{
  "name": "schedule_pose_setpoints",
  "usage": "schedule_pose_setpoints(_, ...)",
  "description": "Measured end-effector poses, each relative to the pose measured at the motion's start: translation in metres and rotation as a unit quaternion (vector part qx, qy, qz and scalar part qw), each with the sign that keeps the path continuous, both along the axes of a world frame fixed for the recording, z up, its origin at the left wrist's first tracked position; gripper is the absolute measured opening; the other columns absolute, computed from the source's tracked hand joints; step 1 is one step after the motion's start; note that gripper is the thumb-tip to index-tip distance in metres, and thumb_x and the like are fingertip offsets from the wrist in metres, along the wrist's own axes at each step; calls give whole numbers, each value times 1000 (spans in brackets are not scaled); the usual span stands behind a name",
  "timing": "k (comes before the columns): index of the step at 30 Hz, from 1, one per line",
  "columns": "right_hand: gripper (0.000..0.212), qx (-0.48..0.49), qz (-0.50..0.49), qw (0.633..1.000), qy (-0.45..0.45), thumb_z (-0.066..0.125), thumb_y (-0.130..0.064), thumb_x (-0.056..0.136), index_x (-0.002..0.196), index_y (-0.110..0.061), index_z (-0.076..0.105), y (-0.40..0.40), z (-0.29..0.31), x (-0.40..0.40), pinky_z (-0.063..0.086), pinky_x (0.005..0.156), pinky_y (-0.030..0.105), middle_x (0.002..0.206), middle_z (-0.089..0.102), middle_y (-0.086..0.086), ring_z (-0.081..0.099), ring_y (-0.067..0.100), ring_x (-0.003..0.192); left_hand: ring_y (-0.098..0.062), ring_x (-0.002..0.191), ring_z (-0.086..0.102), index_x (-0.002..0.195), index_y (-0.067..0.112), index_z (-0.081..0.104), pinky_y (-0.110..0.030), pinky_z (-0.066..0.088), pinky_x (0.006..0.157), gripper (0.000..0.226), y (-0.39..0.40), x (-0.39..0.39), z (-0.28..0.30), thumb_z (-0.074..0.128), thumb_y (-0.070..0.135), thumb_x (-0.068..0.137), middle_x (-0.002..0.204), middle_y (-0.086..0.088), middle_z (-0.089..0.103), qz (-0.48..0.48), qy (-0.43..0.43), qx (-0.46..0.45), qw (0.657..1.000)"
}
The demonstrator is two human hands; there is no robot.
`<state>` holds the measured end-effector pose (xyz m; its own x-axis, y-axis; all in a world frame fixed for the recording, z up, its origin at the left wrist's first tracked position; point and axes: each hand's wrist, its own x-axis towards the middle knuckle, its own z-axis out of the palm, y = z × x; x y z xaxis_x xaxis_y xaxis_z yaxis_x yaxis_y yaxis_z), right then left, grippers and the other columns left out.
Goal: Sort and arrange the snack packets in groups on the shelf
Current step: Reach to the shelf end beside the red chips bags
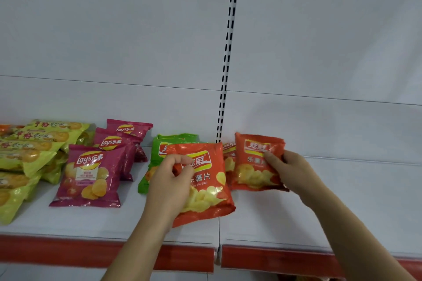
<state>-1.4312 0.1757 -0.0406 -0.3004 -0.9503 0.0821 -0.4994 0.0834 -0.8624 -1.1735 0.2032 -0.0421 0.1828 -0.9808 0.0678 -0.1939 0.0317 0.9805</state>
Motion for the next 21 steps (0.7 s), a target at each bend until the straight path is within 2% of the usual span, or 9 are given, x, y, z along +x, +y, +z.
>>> schedule_pose_setpoints(2,32,19,41,996,78,60,-48,95,91,-17,69,-12,-12,11,56,76,38,86,74,-1,70,21,81,-5,86,65,100,31,64,-23,52,60,14,2,3,-1,56,19,103,100,12,65,-5,0,1,1000)
schedule_pose_setpoints(4,39,29,43,985,165,57,-53,95,90,-15,65,-24,-23,21,53,74,37,84,71,-1,66,22,81,-5,87,65,100,31,64,-20,49,57,15,4,6,-1,56,19,103,102,12,66,-3,-7,1,1000)
schedule_pose_setpoints(6,42,22,21,979,204,53,-56,96,91,-15,61,-33,-30,28,47,69,34,86,67,-2,62,22,82,-5,90,65,101,32,64,-18,47,57,14,5,9,-3,56,20,103,106,14,65,3,-12,-1,1000)
schedule_pose_setpoints(10,43,12,2,970,241,49,-59,96,95,-17,55,-42,-35,34,50,73,36,92,66,1,62,23,86,-3,91,63,101,31,64,-12,46,53,14,7,10,-7,56,19,103,108,15,63,6,-5,-1,1000)
schedule_pose_setpoints(15,35,-61,26,980,186,52,-57,95,89,-22,51,-34,-35,38,53,69,32,88,65,-8,63,14,79,-7,94,66,100,31,64,-26,54,68,15,10,10,-12,56,18,103,106,15,64,-3,13,-4,1000)
schedule_pose_setpoints(18,38,-51,34,977,206,53,-59,94,88,-21,52,-36,-33,42,55,71,35,86,67,-7,63,15,78,-7,95,65,99,30,64,-33,59,74,16,10,9,-12,56,17,103,106,16,64,-1,16,-8,1000)
schedule_pose_setpoints(21,46,-9,13,969,247,49,-64,93,95,-19,54,-39,-33,44,55,75,38,92,67,-2,63,19,83,-3,92,63,100,29,64,-23,54,66,15,12,5,-11,56,16,103,103,19,61,-6,17,-11,1000)
